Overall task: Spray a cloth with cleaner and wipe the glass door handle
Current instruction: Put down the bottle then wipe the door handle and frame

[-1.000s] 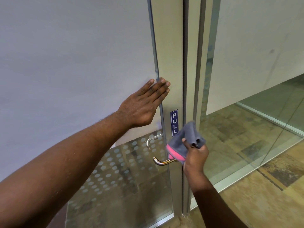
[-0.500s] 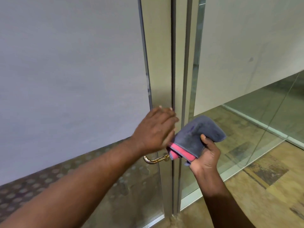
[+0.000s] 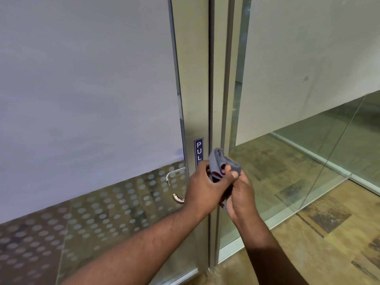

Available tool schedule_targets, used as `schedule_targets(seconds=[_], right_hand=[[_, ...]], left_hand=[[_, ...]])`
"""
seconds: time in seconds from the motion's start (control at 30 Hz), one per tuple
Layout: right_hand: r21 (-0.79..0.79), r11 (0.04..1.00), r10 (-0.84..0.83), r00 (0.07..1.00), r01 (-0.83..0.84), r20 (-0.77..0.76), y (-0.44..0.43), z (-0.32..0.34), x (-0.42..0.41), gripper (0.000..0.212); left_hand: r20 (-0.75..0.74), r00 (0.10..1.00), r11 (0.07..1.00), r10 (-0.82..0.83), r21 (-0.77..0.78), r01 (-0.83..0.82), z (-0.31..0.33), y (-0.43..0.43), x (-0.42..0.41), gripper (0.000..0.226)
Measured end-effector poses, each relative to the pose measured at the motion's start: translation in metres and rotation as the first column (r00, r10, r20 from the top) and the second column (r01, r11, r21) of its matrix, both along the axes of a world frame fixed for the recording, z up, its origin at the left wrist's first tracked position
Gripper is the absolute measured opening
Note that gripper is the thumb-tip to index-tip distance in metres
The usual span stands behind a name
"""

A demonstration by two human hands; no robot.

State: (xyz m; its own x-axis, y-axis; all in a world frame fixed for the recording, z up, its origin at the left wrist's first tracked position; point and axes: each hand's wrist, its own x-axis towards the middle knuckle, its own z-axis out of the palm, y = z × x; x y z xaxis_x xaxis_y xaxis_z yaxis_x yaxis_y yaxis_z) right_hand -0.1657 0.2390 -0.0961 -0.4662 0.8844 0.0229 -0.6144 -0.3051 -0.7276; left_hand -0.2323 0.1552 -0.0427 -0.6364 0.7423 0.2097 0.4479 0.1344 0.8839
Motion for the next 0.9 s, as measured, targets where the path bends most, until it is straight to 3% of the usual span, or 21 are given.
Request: schedule_targets(seconds=[0.1,0.27,0.37,0.47,0.63,0.77,0.83,0.9], right_hand=[[0.017,1.0,-0.004,0.999,0.004,0.047,0.002,0.0,0.003,0.029],[-0.009,0.997,-0.074,0.994,0.075,0.087,0.014,0.006,0.009,0.022],[-0.043,0.994,-0.093,0.988,0.099,0.124,0.02,0.011,0.013,0.026],[-0.148,0.988,-0.031,0.991,0.051,0.132,0.022,0.016,0.013,0.033],[-0.275,0.954,0.15,0.985,-0.122,0.086,0.025,0.015,0.012,0.036],[-0.277,0.953,0.141,0.988,-0.12,0.058,0.032,0.005,0.008,0.044],[-0.224,0.973,0.074,0.993,-0.053,0.088,0.035,0.002,0.004,0.042],[-0.052,0.992,-0.089,0.94,0.112,0.329,0.037,0.002,0.001,0.035]], left_hand=[[0.115,0.99,0.996,0.077,0.025,-0.081,0.004,0.004,-0.007,0.024],[0.348,0.93,0.989,0.119,0.043,-0.143,0.011,0.002,-0.03,0.023],[0.416,0.899,0.987,0.138,0.022,-0.161,0.018,0.002,-0.045,0.035],[0.528,0.839,0.981,0.133,0.049,-0.186,0.015,0.006,-0.057,0.025],[0.666,0.741,0.992,0.083,0.014,-0.124,-0.003,0.009,-0.072,0.017],[0.782,0.609,0.991,-0.129,0.116,0.061,-0.001,0.003,-0.075,0.021],[0.757,0.621,0.98,-0.201,0.153,0.13,-0.001,0.001,-0.074,0.03],[0.636,0.757,0.988,-0.153,0.121,0.098,0.001,0.002,-0.07,0.03]])
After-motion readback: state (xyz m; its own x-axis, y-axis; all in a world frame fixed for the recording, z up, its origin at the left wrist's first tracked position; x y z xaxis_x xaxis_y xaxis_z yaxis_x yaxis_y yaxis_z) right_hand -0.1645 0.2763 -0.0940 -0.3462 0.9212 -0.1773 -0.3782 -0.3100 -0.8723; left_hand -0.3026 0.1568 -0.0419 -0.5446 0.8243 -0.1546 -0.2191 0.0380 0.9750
